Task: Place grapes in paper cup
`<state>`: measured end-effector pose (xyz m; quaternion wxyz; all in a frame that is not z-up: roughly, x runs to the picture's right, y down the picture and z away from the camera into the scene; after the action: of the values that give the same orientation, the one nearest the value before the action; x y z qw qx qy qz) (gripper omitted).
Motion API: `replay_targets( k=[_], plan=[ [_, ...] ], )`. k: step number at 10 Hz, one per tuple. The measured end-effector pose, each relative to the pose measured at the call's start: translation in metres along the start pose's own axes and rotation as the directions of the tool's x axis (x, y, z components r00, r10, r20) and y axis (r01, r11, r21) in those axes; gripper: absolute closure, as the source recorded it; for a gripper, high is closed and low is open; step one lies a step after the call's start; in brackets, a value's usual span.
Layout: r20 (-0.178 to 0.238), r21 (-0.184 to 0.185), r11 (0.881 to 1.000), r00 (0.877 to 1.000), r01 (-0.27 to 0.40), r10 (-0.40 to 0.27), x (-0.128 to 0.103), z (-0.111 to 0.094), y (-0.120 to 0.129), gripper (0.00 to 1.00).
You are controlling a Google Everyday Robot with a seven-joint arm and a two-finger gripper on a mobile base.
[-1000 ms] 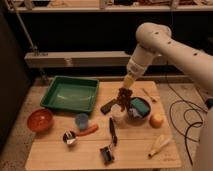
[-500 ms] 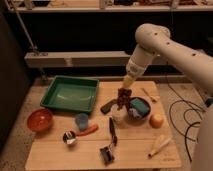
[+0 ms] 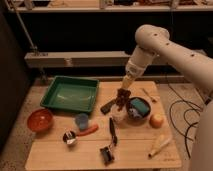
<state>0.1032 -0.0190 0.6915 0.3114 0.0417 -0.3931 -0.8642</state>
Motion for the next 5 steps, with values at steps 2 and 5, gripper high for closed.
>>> replay_targets(
  k=[2, 5],
  plan=[
    [-0.004, 0.009, 1.000, 1.000, 0.004, -0.004, 0.002, 0.004, -0.002, 1.00],
    [0.002, 0.015, 1.000, 1.000, 0.004, -0.004, 0.003, 0.012, -0.006, 1.00]
  ],
)
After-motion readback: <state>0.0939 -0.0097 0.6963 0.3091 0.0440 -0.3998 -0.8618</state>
